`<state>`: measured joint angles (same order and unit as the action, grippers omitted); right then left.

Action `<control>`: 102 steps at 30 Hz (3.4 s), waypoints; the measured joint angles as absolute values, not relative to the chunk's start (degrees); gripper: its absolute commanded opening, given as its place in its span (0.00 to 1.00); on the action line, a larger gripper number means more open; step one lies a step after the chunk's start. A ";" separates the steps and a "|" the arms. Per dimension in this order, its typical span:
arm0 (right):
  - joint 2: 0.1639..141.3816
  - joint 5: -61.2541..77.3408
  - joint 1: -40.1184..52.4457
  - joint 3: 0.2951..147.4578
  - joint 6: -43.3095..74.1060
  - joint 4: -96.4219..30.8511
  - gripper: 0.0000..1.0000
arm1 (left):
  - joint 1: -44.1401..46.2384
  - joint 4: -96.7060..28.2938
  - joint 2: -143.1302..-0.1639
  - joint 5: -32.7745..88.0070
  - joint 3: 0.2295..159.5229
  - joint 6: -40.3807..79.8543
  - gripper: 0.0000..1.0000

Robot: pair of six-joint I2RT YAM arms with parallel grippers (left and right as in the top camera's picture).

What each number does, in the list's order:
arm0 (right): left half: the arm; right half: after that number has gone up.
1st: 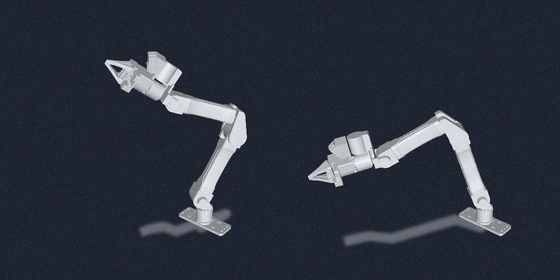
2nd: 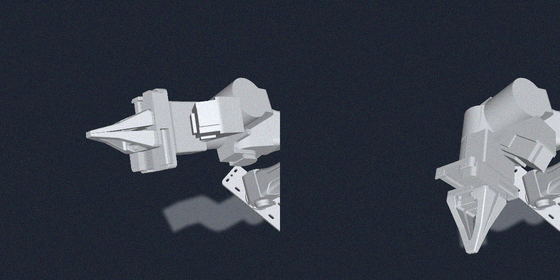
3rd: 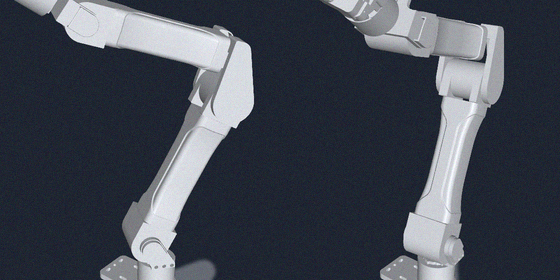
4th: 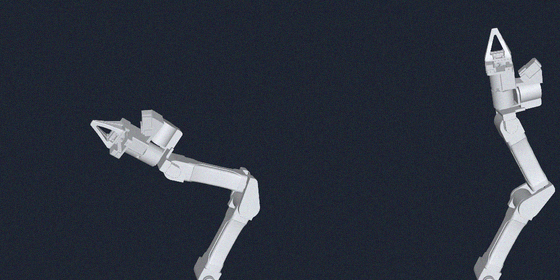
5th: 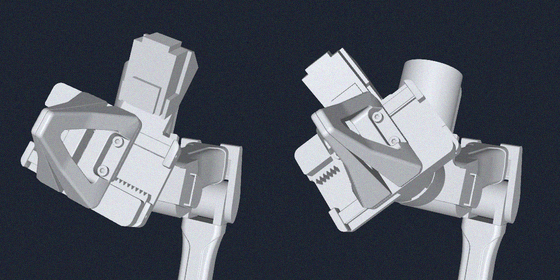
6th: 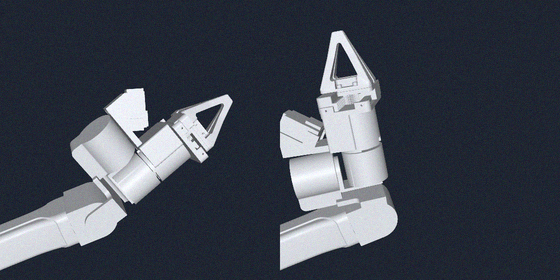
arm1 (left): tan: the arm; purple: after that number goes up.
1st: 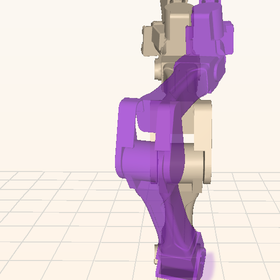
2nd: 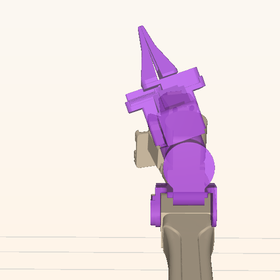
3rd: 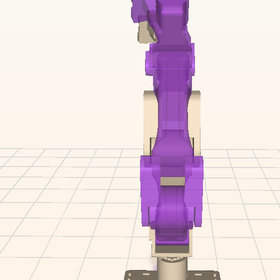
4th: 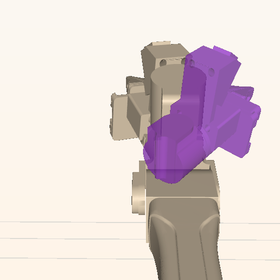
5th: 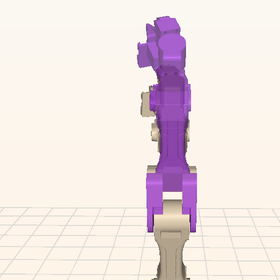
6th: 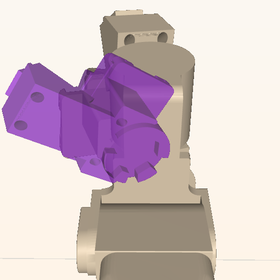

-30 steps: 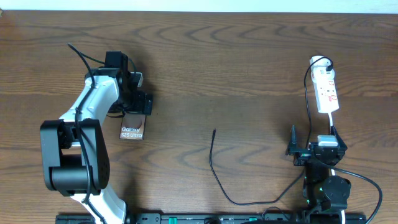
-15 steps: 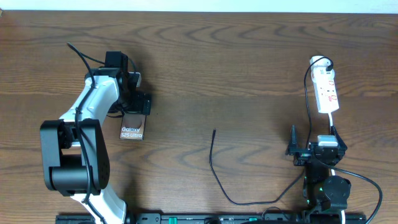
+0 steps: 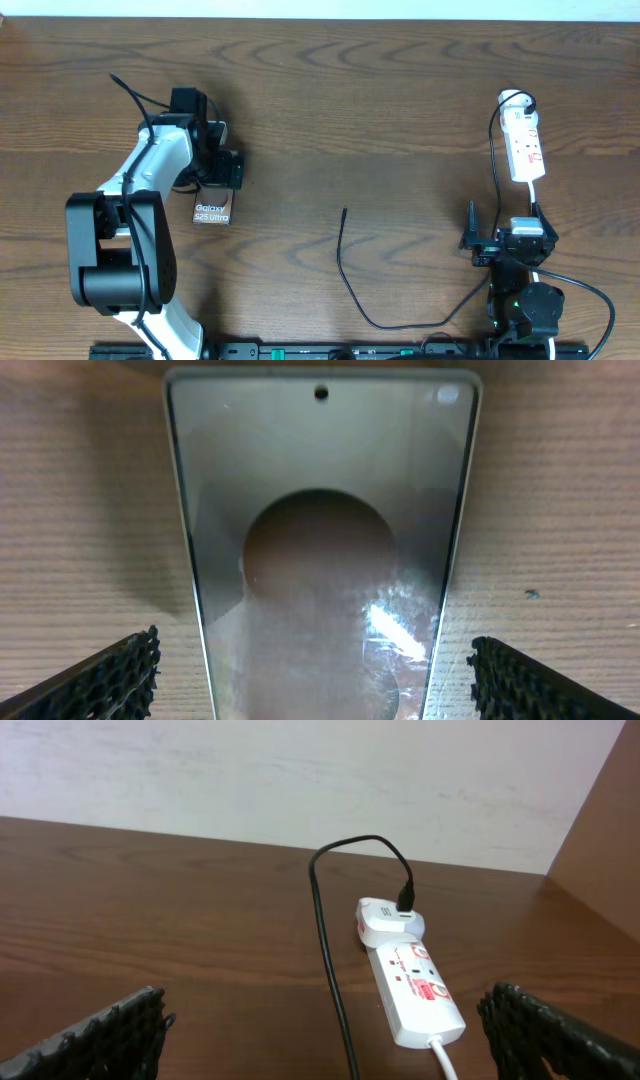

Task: Plug charger to phone and switch on socket
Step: 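Close the left gripper on the phone's bottom edge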

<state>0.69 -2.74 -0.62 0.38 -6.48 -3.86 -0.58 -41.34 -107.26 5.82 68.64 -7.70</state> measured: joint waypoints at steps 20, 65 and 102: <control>0.69 -2.74 -0.62 0.38 -6.48 -3.88 0.99 | -0.58 -41.32 -107.26 5.82 68.16 -7.70 0.98; 0.69 -2.74 -0.62 0.38 -6.48 -3.88 0.99 | -0.58 -38.54 -107.26 4.27 64.82 -7.77 0.98; 0.69 -2.74 -0.62 0.38 -6.46 -3.88 0.99 | -0.56 -37.26 -107.26 3.84 64.03 -9.02 0.98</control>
